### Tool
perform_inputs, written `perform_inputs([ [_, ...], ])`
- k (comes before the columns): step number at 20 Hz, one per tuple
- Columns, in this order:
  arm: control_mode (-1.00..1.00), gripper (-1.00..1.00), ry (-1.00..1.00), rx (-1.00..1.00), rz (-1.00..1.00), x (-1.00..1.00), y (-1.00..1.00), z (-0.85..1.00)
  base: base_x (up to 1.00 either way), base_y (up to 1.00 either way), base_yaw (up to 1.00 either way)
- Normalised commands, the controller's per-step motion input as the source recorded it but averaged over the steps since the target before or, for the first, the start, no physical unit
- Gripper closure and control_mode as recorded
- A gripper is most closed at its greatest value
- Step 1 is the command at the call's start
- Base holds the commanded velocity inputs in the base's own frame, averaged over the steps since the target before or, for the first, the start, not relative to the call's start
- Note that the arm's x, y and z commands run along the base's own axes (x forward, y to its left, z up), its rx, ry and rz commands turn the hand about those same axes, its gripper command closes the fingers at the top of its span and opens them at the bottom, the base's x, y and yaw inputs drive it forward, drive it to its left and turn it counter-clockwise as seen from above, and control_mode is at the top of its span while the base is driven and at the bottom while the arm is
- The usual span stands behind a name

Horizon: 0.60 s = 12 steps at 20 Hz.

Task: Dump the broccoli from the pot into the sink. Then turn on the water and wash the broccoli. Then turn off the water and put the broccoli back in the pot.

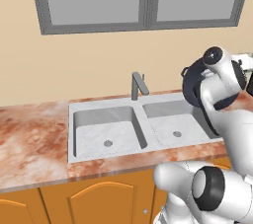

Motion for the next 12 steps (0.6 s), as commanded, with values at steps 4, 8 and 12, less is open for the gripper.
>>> perform_inputs([
  [4,-1.0,1.0,-0.07,-0.25,-0.1,0.01,0.01,0.16,0.0,0.0,0.0],
  [8,-1.0,1.0,0.0,-0.16,-0.06,0.06,0.27,0.21,0.0,0.0,0.0],
  [12,-1.0,1.0,0.02,-0.18,-0.01,0.04,0.58,0.29,0.0,0.0,0.0],
])
